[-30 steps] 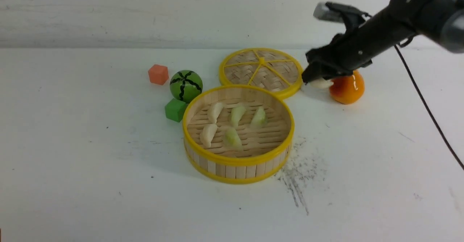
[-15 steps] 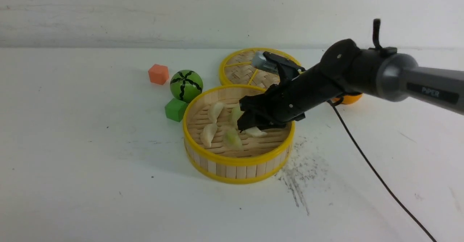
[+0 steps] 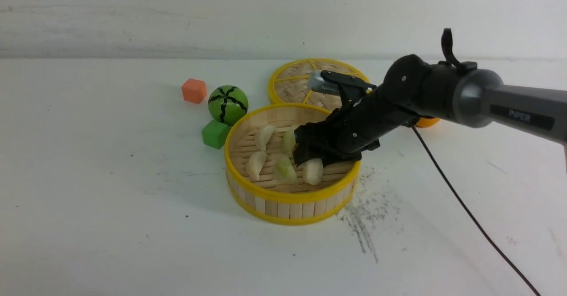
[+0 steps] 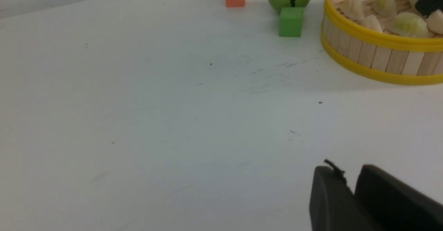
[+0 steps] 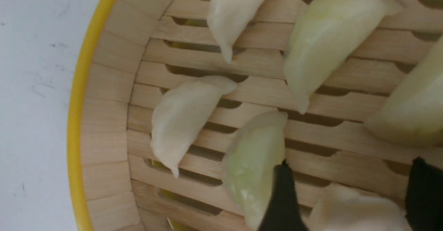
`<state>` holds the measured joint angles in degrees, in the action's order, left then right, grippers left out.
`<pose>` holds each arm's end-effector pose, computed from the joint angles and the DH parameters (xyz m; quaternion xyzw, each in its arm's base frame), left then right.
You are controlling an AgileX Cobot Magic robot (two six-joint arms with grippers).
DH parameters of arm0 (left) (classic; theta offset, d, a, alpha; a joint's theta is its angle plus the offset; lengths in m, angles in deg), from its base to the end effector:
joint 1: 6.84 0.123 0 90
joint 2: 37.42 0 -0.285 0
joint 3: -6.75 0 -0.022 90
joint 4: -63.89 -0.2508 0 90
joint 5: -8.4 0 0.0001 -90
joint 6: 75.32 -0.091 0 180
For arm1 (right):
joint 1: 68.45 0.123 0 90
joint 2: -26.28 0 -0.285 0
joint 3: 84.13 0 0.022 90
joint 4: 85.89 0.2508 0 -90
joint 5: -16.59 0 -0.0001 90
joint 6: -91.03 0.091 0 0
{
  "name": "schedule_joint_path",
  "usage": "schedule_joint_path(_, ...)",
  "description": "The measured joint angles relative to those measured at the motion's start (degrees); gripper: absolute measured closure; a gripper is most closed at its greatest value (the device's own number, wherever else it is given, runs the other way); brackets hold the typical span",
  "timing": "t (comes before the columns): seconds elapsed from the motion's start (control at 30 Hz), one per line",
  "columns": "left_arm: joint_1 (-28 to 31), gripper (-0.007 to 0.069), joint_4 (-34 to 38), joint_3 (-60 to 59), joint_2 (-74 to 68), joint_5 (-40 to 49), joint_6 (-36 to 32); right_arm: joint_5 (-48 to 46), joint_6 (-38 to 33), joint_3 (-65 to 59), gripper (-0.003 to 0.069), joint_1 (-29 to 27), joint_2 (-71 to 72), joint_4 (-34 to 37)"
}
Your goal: Put the dumplings into the steamer on the white table.
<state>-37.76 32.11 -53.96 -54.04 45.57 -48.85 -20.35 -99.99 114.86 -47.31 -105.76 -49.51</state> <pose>0.0558 0.0004 0.2512 0.1253 0.8046 -0.0243 0.5799 0.4358 0.2034 0.1877 -0.0693 0.9350 0.2665 0.2233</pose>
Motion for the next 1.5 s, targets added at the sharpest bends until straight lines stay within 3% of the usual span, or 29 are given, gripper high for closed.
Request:
schedule_joint_path(0.13, 0.0, 0.0513, 0.0, 0.0, 0.0, 0.1, 0.0, -0.2, 1.3, 0.0, 0.0135, 0.0, 1.6, -3.7)
schedule_joint_path(0.33, 0.0, 0.051, 0.0, 0.0, 0.0, 0.1, 0.0, 1.3, 1.3, -0.1, 0.0181, -0.1, 6.4, -7.2)
schedule_joint_path(0.5, 0.0, 0.0504, 0.0, 0.0, 0.0, 0.1, 0.0, -0.8, -2.8, -0.1, 0.0325, -0.1, 12.2, -10.9)
schedule_joint_path(0.63, 0.0, 0.05, 0.0, 0.0, 0.0, 0.1, 0.0, -9.2, -5.4, 0.0, 0.0564, 0.0, 10.9, -11.4)
schedule_joint_path(0.77, 0.0, 0.0499, 0.0, 0.0, 0.0, 0.1, 0.0, -10.1, -5.6, -0.1, 0.0673, 0.0, 6.6, -11.1)
schedule_joint_path(1.2, 0.0, 0.0496, 0.0, 0.0, 0.0, 0.1, 0.0, -0.7, -5.7, -0.2, 0.0664, 0.0, 2.9, -10.6)
schedule_joint_path(1.5, 0.0, 0.0496, -0.1, 0.0, 0.0, -1.4, 0.0, -6.0, -6.6, -0.2, 0.0659, 0.0, 6.8, -14.1)
